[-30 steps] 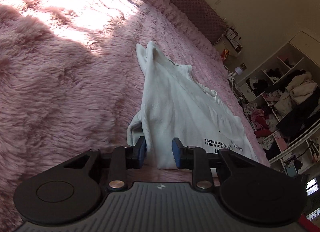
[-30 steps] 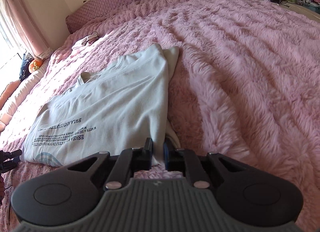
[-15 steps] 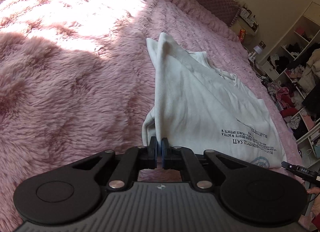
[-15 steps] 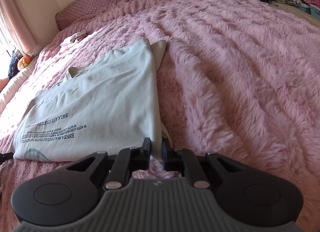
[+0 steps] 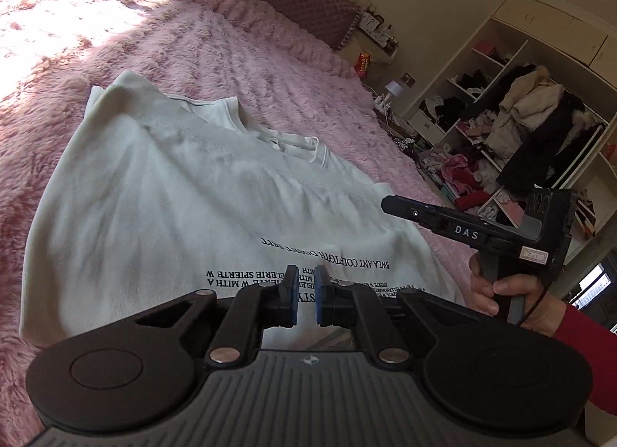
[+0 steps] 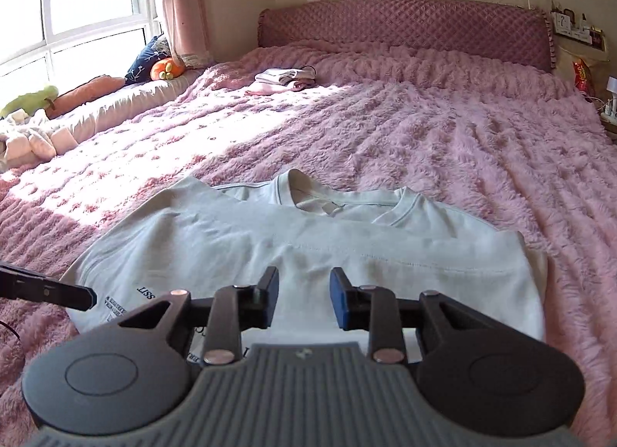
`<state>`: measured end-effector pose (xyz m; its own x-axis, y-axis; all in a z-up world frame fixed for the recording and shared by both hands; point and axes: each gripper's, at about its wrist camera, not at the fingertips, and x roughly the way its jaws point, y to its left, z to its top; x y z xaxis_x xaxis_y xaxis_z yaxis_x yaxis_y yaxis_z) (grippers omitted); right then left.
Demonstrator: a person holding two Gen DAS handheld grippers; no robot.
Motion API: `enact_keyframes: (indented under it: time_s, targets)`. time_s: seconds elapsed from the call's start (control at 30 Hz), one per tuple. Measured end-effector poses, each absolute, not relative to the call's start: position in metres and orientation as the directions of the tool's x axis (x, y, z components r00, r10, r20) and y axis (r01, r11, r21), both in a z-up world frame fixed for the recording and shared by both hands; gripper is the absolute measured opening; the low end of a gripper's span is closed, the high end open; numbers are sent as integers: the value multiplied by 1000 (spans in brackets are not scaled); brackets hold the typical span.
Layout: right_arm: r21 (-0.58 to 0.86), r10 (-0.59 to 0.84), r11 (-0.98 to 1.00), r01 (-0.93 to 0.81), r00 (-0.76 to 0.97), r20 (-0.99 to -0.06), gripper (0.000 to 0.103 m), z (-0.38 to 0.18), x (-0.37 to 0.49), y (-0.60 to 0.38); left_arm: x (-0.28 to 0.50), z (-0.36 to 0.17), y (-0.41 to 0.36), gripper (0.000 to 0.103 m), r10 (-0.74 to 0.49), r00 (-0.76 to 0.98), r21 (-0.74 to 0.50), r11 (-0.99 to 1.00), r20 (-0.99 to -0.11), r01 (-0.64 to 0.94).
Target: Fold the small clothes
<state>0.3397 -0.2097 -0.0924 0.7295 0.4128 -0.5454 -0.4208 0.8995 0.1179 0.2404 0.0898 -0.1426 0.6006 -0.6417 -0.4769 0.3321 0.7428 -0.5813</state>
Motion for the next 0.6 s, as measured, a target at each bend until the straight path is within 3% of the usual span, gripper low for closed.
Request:
enact_keyframes:
  time_s: [0.27,0.5,0.53,0.6]
  targets:
    - [-1,386,864,-503,664,-641,34,-107,466,-173,249,-177,74,7,-656,538,-584,742,-530,329]
    - [0,395,826,-564,578,-714,34,-139,492,-167,249,-188,81,9,-661,530,-618,730,-531,292]
    - [3,397,824,-567,573,-717,32,-141,492,-167,249,-188,80,9,-662,528,-618,729,-532,293]
    - [15,410,818,-575,565,-716,9,-144,492,-166,249,-189,79,9,-661,528,-618,731,-534,290]
